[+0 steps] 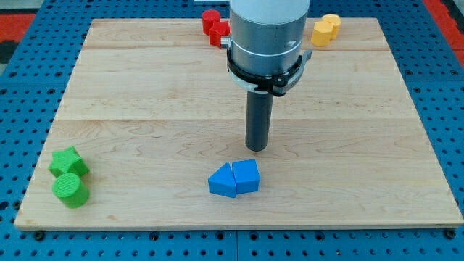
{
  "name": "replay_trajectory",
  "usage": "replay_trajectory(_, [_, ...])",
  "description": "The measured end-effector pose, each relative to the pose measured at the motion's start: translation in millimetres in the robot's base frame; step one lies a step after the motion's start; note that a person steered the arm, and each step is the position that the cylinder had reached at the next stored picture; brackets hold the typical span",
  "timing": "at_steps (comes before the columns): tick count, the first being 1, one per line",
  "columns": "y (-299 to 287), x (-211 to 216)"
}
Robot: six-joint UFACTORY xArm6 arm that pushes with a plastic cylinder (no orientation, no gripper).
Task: Move the red star below the red circle
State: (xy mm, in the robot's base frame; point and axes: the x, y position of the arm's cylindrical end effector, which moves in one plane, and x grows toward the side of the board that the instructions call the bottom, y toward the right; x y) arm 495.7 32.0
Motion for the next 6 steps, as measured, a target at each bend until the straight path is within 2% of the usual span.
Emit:
replay_trajectory(4, [5,3])
replay_trajectory(6, [-18,-21])
